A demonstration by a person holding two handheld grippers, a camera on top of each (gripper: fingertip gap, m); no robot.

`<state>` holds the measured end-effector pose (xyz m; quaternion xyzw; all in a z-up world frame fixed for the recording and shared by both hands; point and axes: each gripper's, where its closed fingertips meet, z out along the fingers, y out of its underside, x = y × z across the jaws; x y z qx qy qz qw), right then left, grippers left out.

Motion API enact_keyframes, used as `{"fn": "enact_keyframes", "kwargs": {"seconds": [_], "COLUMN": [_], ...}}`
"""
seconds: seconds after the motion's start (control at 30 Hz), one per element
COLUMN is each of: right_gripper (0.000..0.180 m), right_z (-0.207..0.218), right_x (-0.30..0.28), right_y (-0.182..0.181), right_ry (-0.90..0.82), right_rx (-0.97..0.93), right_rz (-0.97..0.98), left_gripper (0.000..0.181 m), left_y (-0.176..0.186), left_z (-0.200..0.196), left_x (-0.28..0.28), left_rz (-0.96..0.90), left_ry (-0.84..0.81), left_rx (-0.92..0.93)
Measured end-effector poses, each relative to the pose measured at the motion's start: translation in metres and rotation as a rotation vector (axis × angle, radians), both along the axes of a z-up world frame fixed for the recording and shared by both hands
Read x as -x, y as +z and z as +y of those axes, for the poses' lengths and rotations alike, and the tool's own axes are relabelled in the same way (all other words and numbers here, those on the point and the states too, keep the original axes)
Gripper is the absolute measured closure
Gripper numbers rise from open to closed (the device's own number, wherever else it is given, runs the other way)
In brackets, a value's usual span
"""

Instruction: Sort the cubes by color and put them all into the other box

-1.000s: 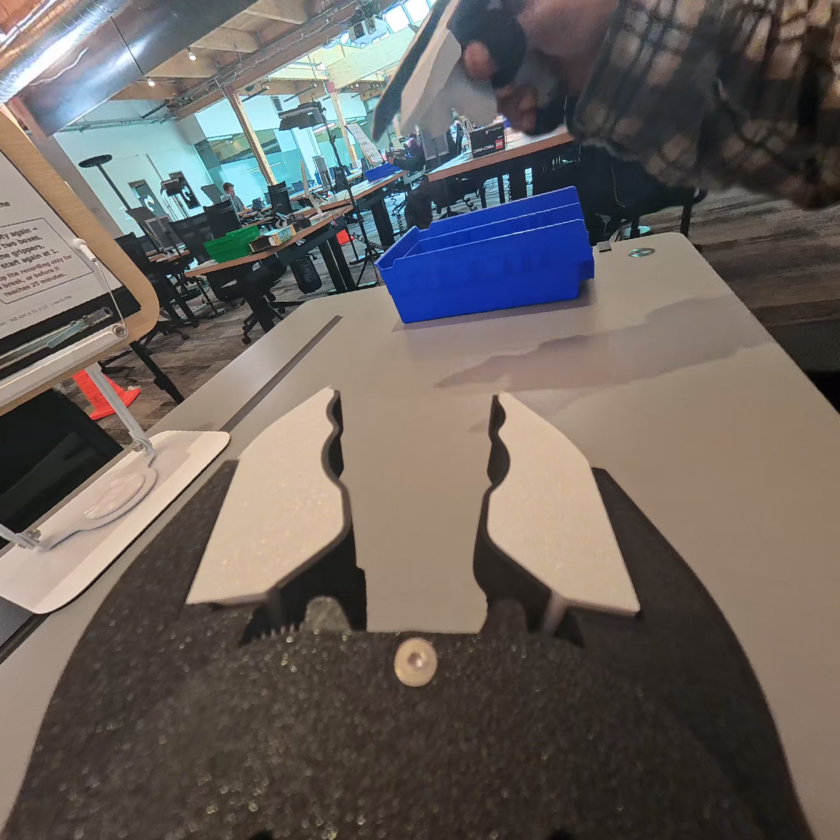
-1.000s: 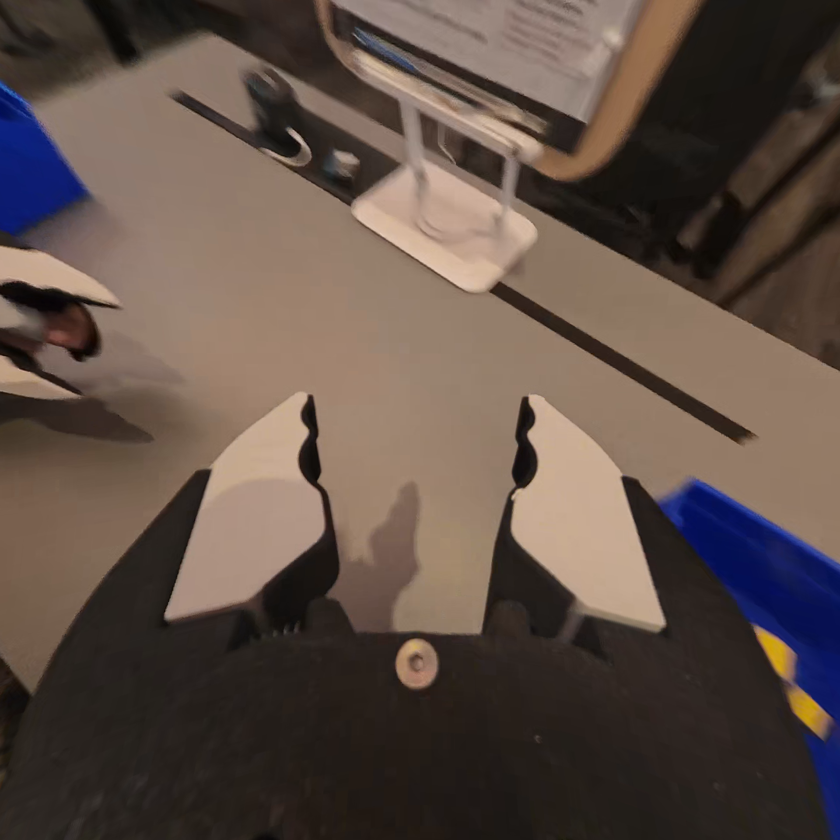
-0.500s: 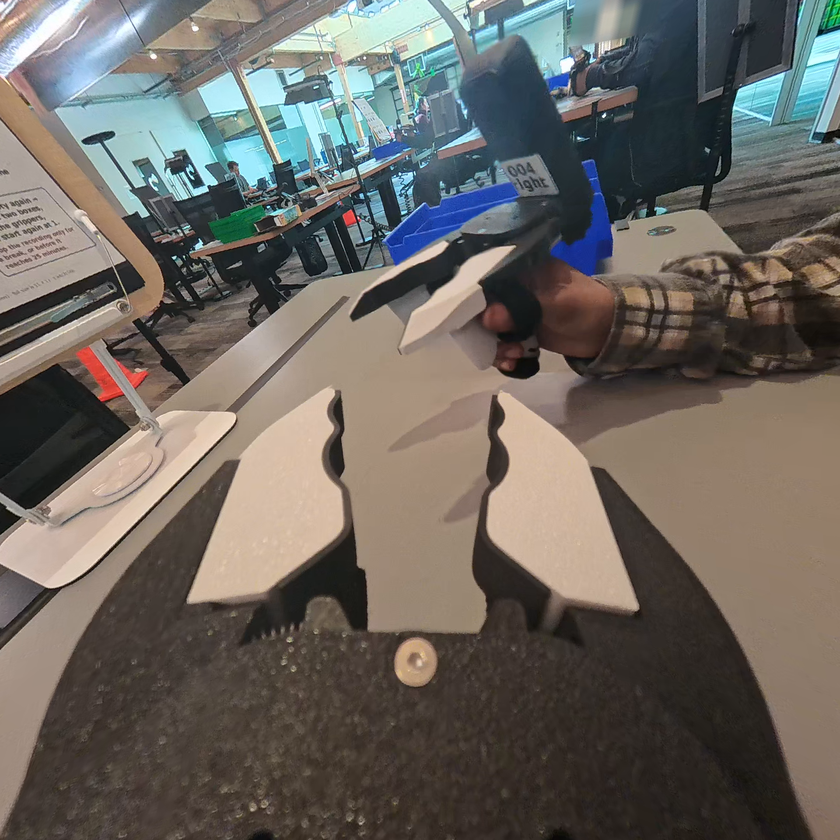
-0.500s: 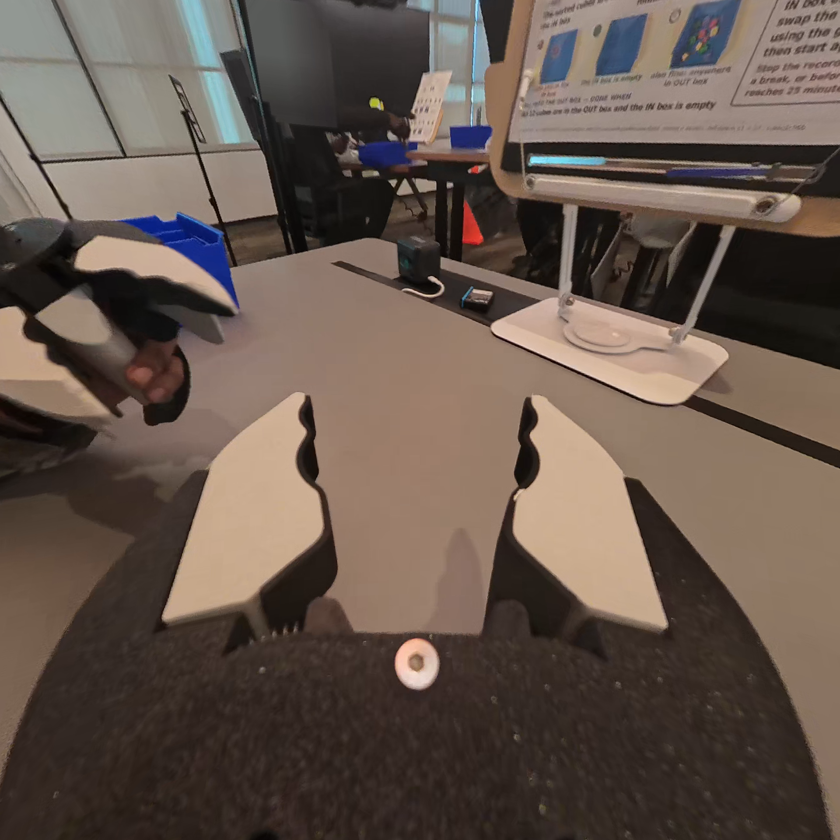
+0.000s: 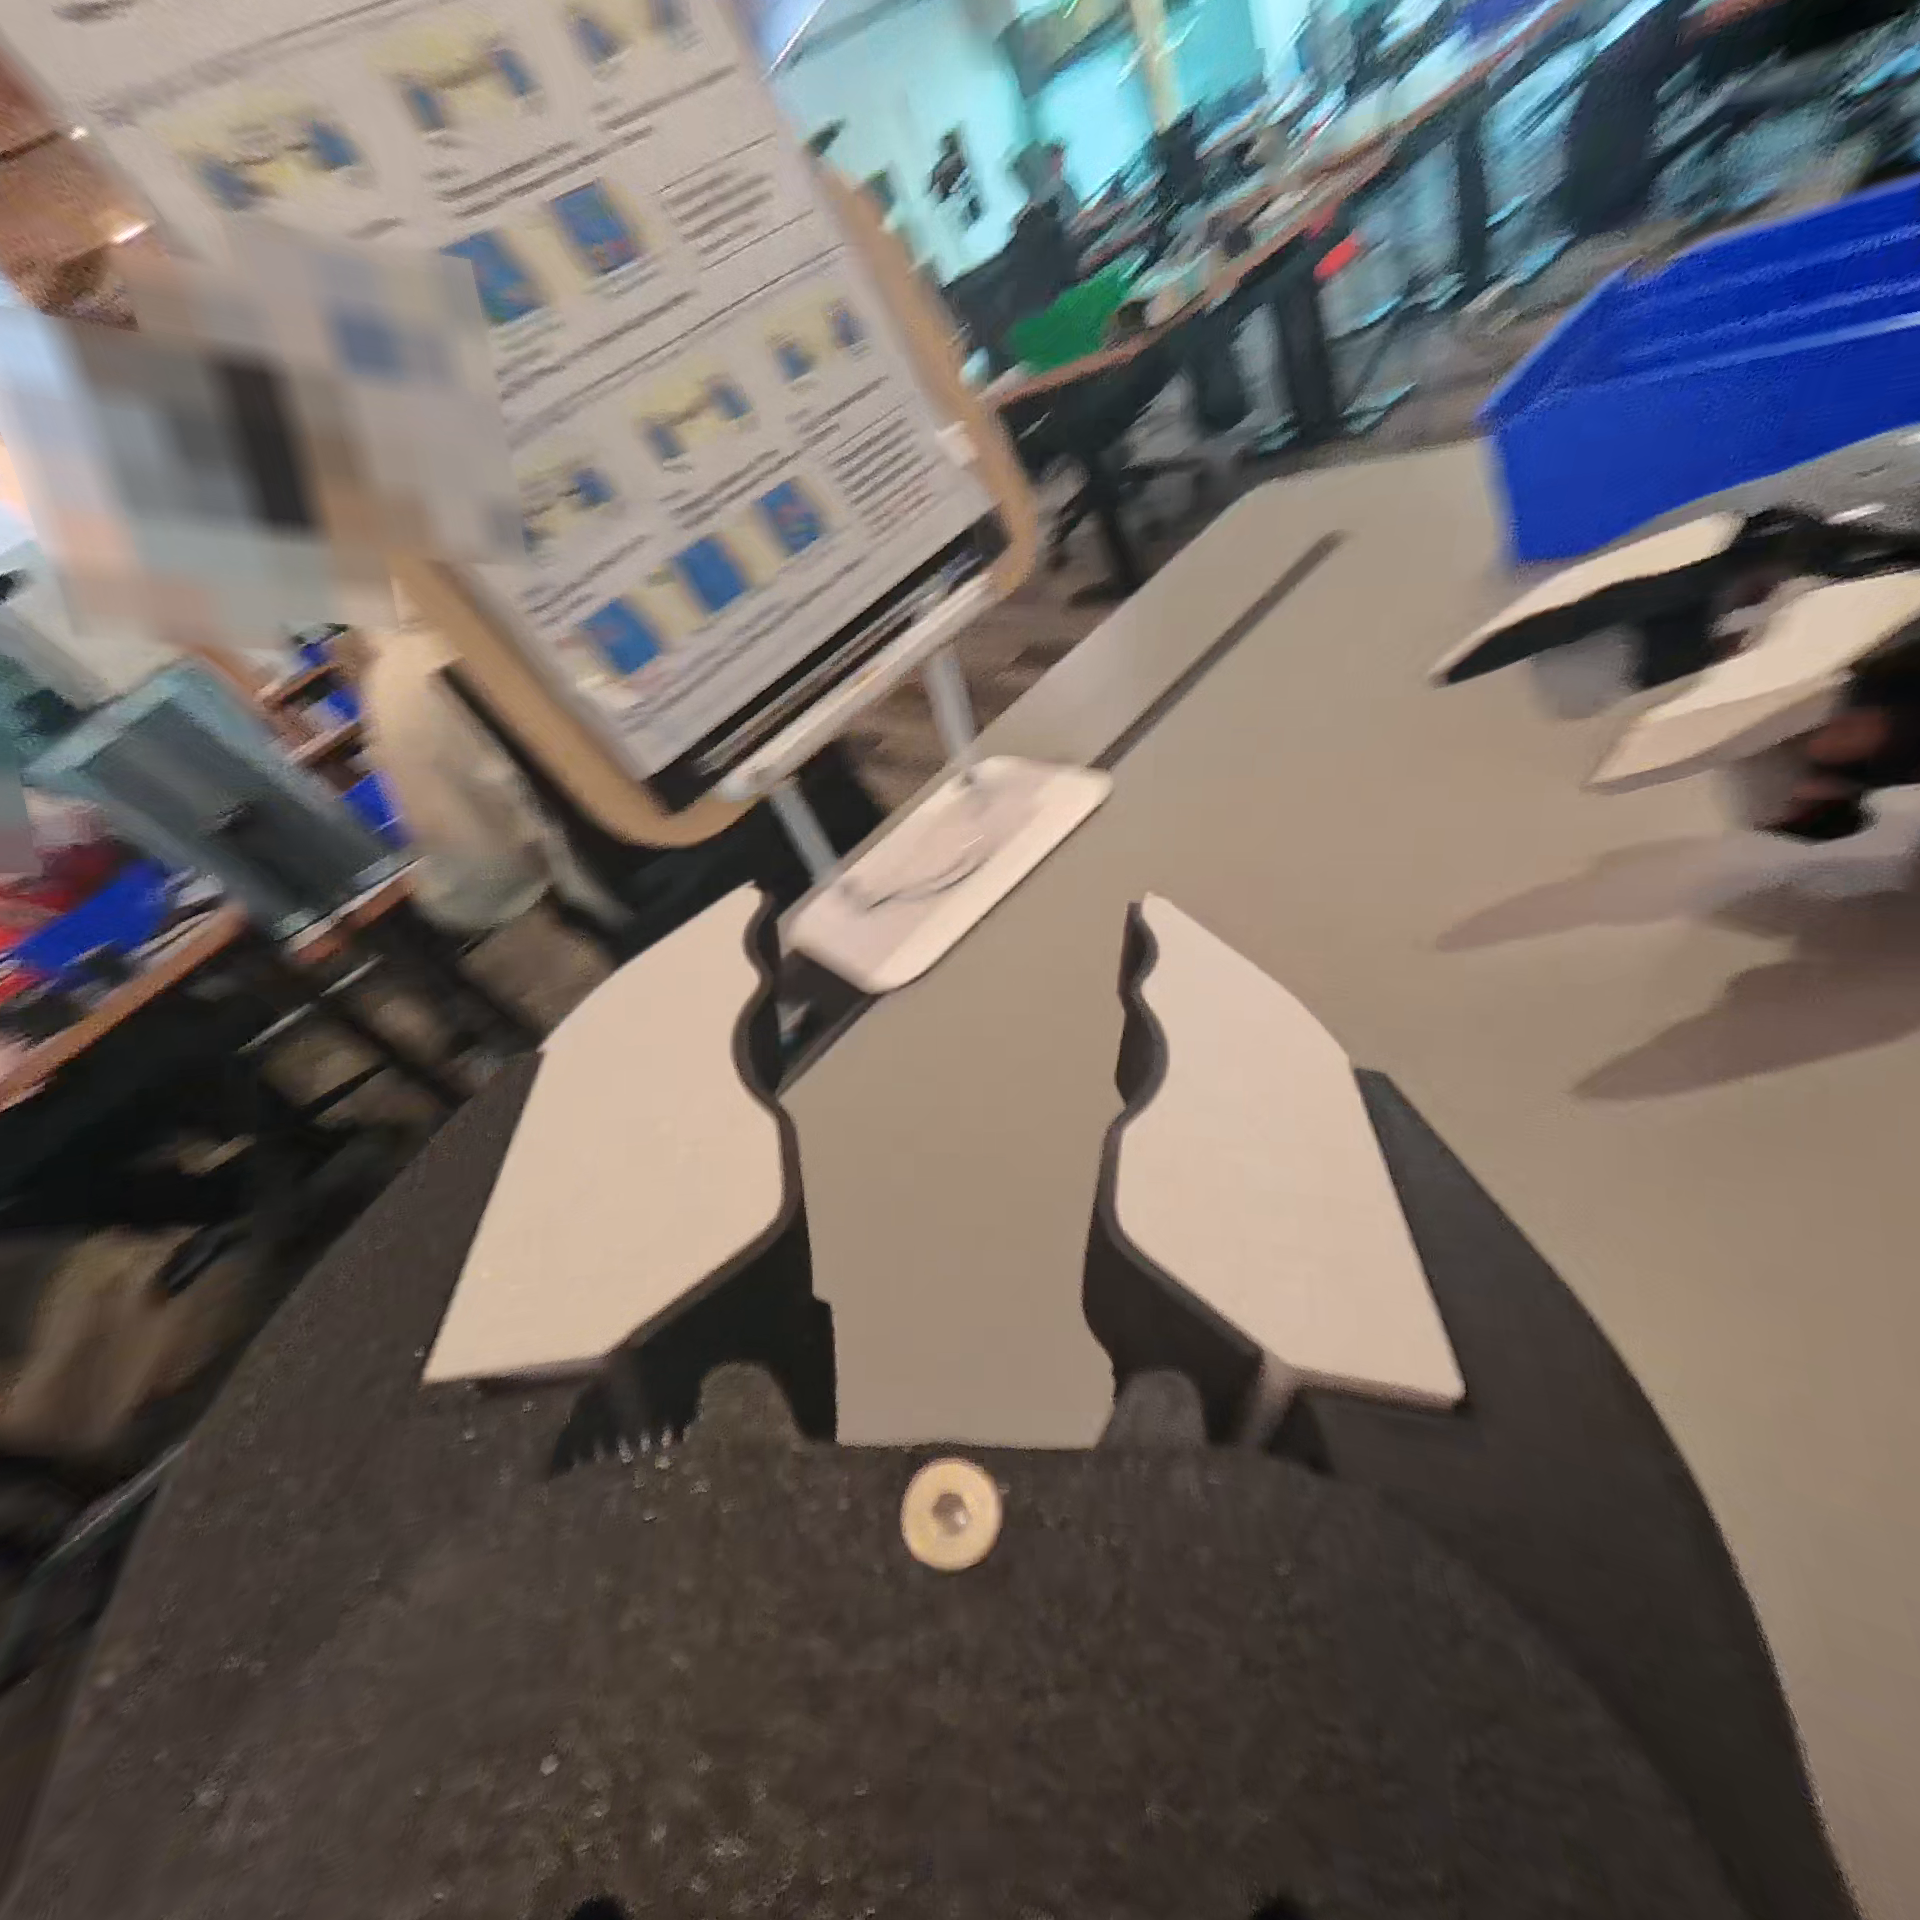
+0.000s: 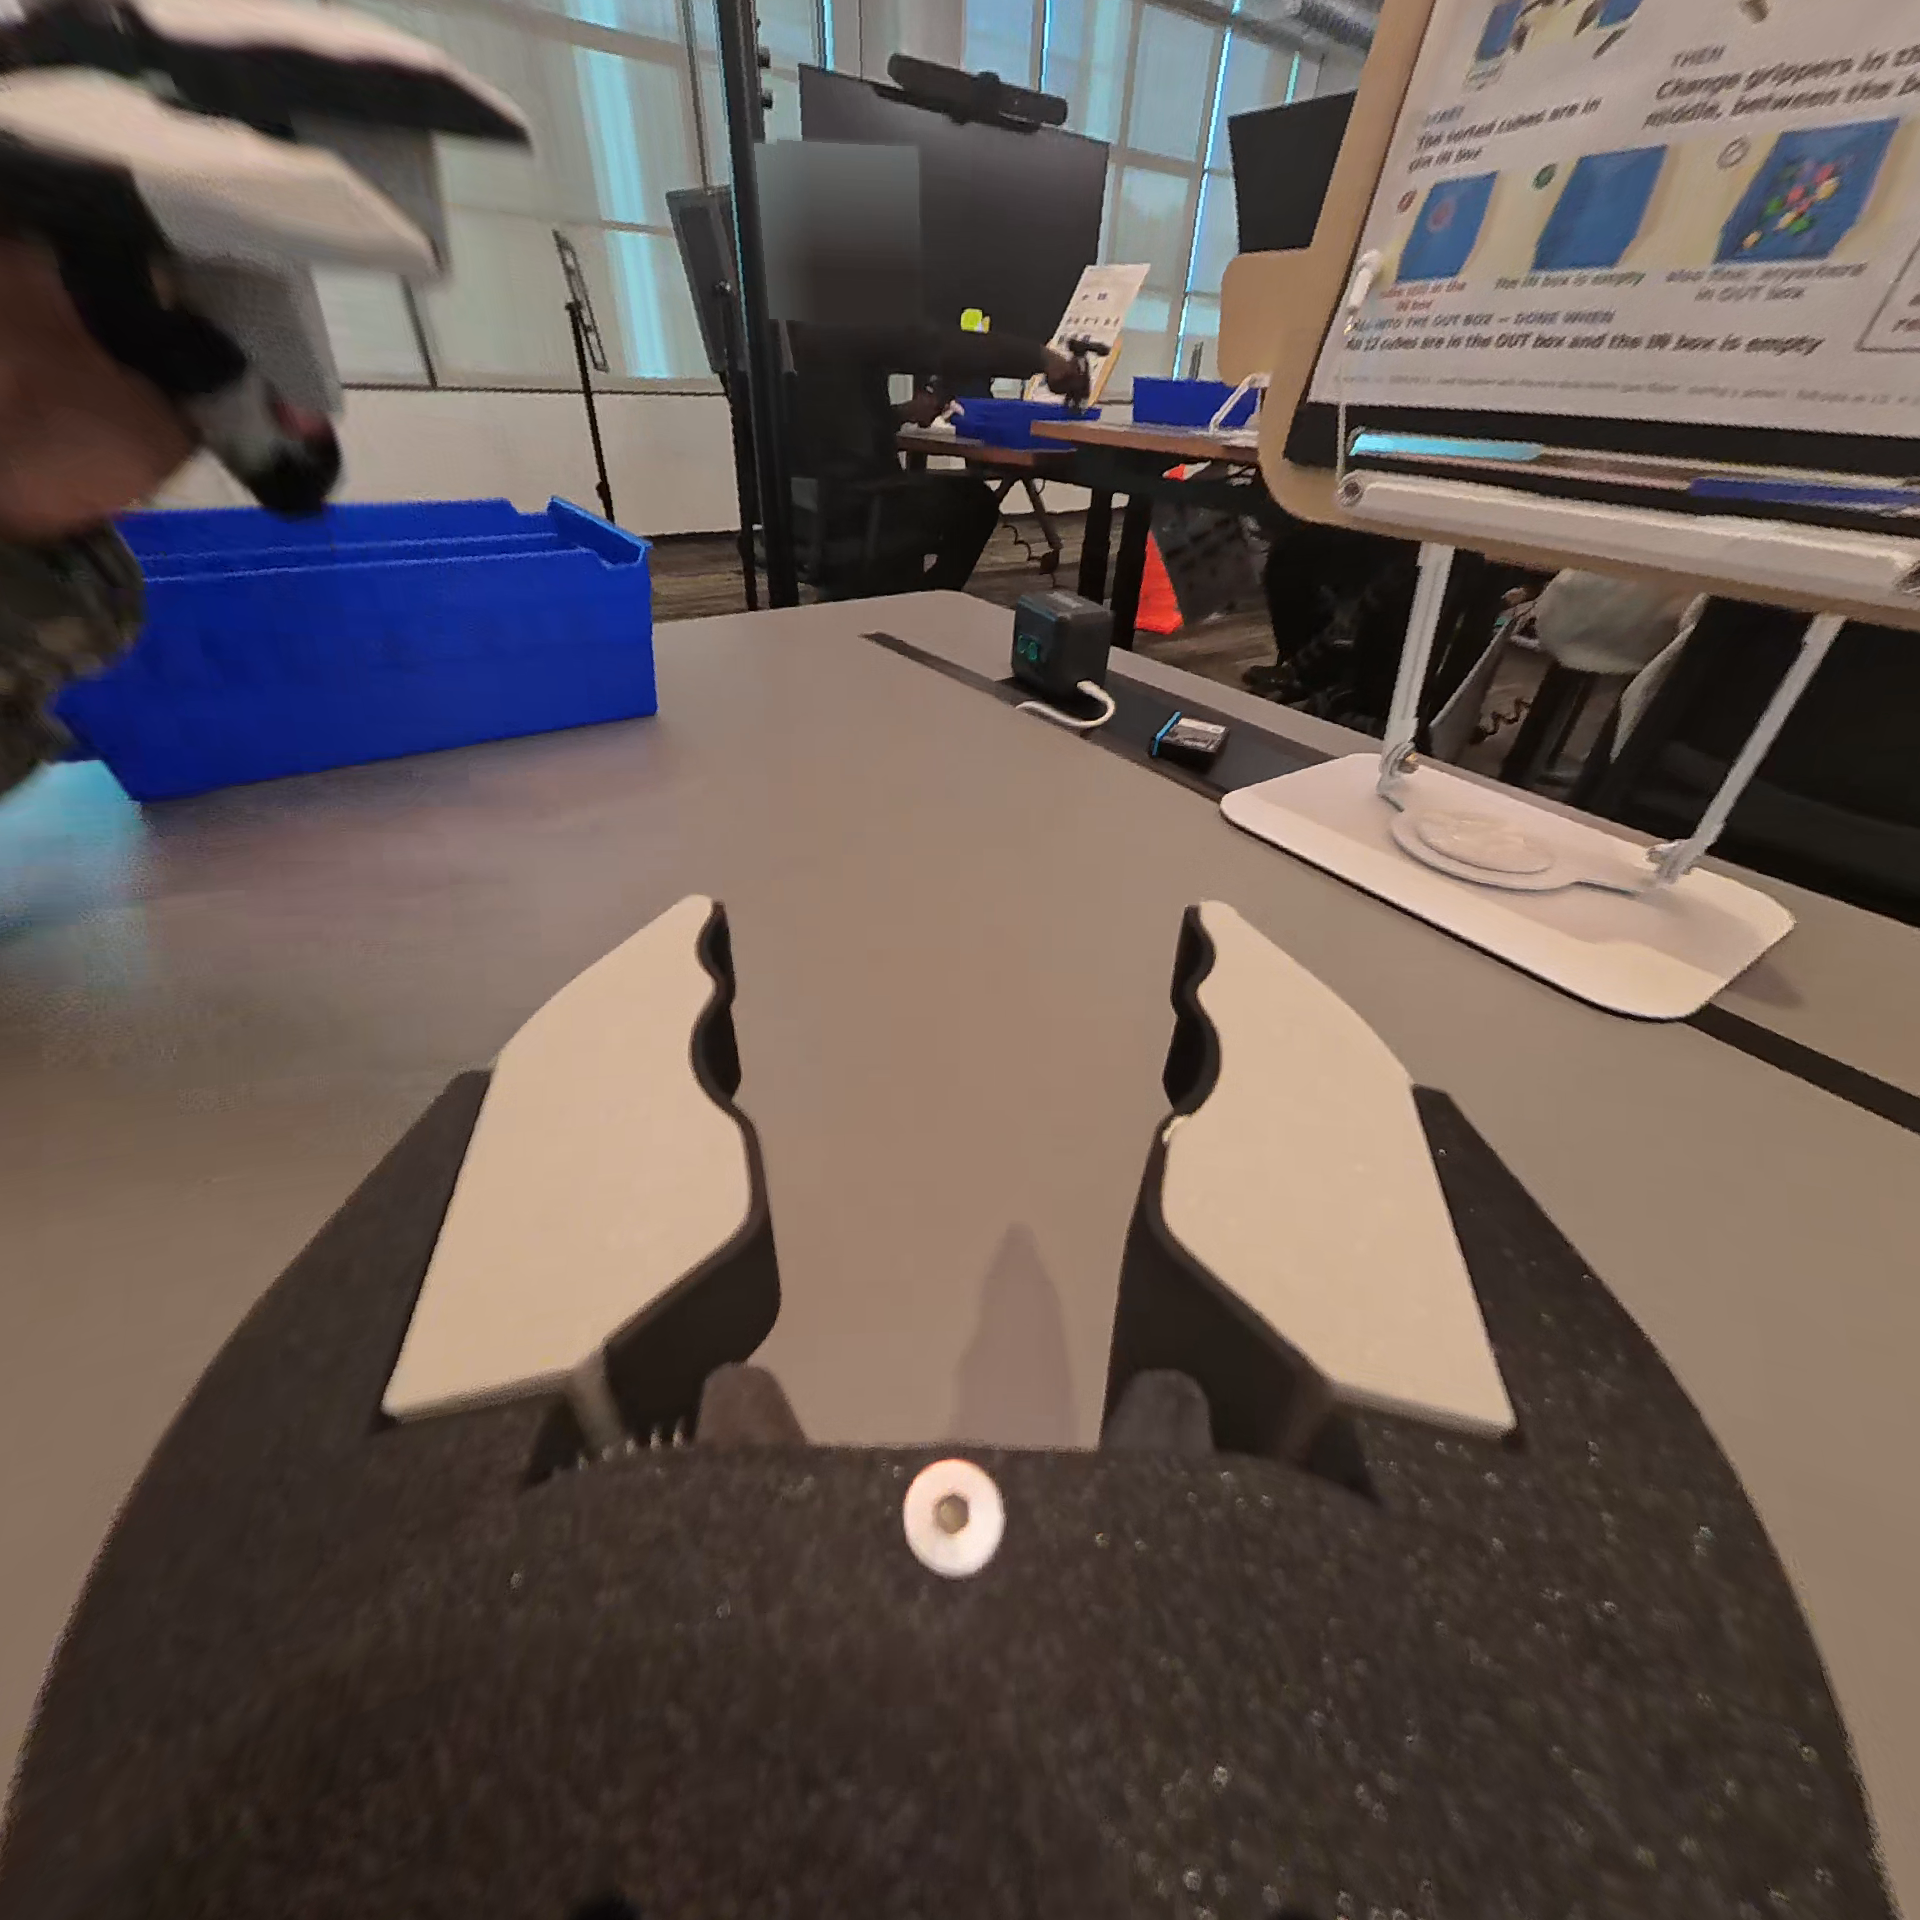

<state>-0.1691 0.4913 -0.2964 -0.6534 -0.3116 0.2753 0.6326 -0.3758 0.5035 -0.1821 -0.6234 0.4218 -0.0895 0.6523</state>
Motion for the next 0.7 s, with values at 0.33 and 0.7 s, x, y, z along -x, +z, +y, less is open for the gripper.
{"fn": "enact_keyframes", "kwargs": {"seconds": [0.33, 0.7], "right_gripper": [0.1, 0.1], "right_z": [-0.002, -0.004], "right_x": [0.01, 0.015], "right_y": [-0.015, -0.024], "right_ry": [0.064, 0.089], "right_rx": [0.088, 0.135], "right_rz": [0.001, -0.028], "left_gripper": [0.114, 0.115], "left_y": [-0.041, -0.163], "left_z": [0.0, -0.03], "left_x": [0.265, 0.342], "left_rz": [0.147, -0.219], "left_ry": [0.789, 1.206], "left_rx": [0.508, 0.971]}}
